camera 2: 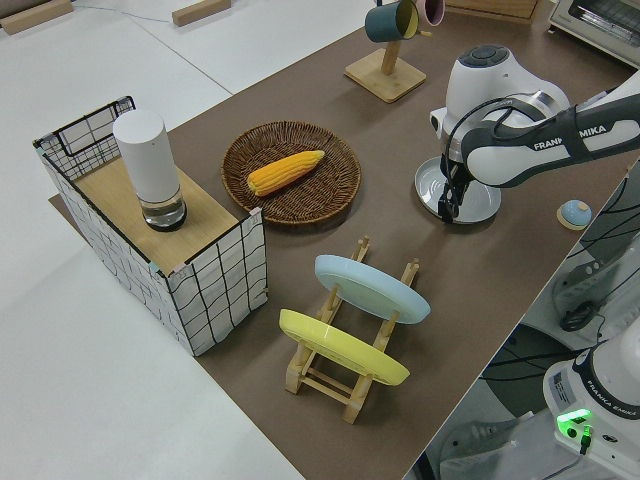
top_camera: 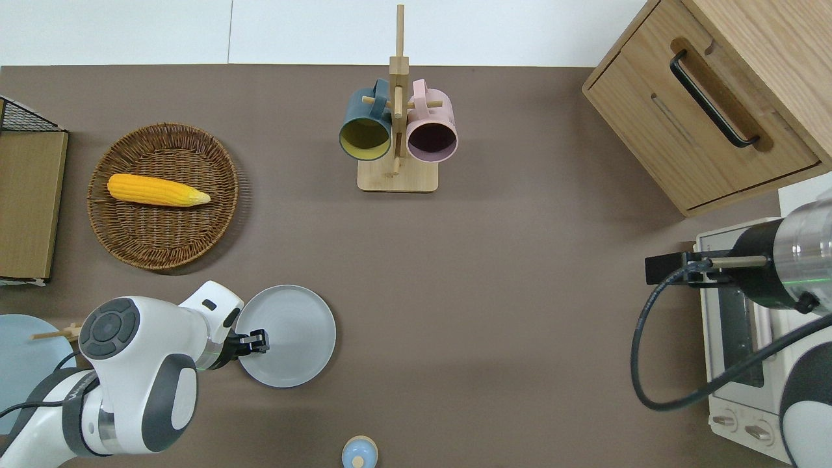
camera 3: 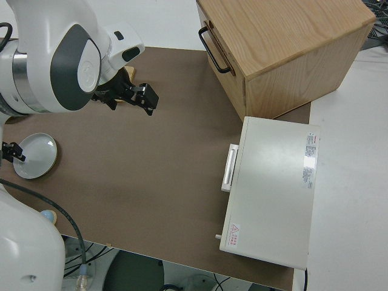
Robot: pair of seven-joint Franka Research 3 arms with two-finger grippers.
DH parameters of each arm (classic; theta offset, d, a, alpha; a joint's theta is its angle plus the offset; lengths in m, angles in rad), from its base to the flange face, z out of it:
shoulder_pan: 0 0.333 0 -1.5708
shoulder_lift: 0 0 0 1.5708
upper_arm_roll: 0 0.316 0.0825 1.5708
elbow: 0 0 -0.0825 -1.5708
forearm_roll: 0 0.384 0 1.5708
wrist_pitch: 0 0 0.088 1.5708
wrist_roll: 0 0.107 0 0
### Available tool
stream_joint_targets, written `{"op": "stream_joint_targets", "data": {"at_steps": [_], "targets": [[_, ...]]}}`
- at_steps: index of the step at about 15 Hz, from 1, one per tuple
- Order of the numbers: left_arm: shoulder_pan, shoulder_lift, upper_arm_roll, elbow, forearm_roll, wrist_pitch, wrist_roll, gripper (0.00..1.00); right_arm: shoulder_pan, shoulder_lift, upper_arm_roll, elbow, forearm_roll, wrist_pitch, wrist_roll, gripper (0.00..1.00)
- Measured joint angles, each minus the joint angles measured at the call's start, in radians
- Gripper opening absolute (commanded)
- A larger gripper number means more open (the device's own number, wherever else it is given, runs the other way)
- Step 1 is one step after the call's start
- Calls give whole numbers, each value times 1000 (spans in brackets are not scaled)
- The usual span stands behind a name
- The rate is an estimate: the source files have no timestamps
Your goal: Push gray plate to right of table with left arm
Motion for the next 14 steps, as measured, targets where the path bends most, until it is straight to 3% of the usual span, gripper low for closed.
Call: {"op": "stream_joint_targets", "data": {"at_steps": [4,10,14], "targets": [[0,0,0,0,0,0,0,479,0,0,0,0,0,0,0,996],[0,0,4,0,0,0,0,136,0,0,0,0,0,0,0,996],[1,0,8,-1,0,1,0,100,0,0,0,0,0,0,0,996]]}}
